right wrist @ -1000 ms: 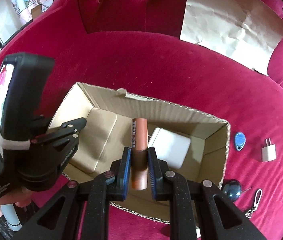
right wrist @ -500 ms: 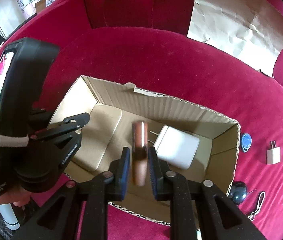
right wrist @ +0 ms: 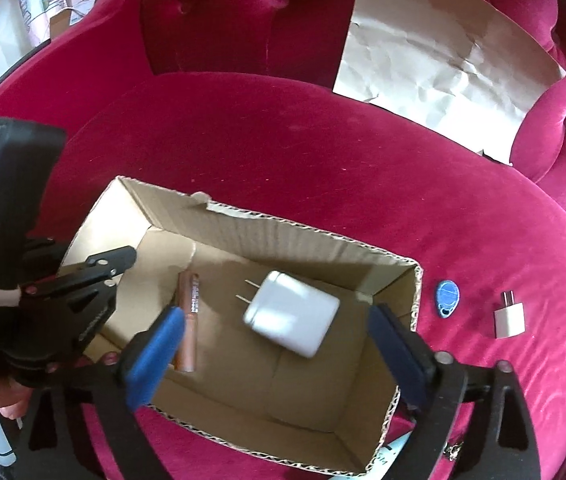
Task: Organize rigid objects
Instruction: 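Carry the brown tube into the box with the right gripper and release, then move the open right gripper back toward the remaining items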
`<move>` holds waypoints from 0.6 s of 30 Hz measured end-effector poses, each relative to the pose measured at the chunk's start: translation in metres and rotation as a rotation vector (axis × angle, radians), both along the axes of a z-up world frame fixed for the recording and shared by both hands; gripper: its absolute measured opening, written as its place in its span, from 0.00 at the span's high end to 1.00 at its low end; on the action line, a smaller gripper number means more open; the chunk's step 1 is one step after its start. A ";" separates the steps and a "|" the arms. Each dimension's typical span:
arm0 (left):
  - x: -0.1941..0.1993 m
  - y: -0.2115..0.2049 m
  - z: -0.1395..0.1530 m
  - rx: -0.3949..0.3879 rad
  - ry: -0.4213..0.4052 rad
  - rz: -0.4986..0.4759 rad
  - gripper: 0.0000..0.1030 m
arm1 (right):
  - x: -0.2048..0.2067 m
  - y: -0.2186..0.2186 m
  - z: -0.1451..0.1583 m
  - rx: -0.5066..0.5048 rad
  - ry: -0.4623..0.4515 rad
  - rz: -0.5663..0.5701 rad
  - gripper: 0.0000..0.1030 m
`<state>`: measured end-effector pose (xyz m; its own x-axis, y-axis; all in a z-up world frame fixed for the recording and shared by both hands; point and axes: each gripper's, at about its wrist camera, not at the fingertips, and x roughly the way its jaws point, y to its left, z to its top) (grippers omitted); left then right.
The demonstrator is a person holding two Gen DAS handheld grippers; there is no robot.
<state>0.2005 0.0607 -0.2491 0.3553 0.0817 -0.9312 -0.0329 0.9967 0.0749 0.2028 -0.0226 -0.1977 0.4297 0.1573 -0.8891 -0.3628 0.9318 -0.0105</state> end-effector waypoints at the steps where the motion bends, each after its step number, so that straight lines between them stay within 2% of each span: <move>1: 0.000 0.000 0.000 0.002 0.000 -0.001 0.96 | 0.001 -0.001 0.000 0.000 -0.001 -0.003 0.01; 18: -0.002 -0.002 0.001 0.006 -0.002 -0.003 0.96 | -0.003 -0.008 0.014 -0.008 -0.057 -0.012 0.00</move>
<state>0.1990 0.0588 -0.2477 0.3574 0.0859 -0.9300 -0.0295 0.9963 0.0806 0.2000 -0.0307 -0.1839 0.4813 0.1450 -0.8645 -0.3499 0.9360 -0.0378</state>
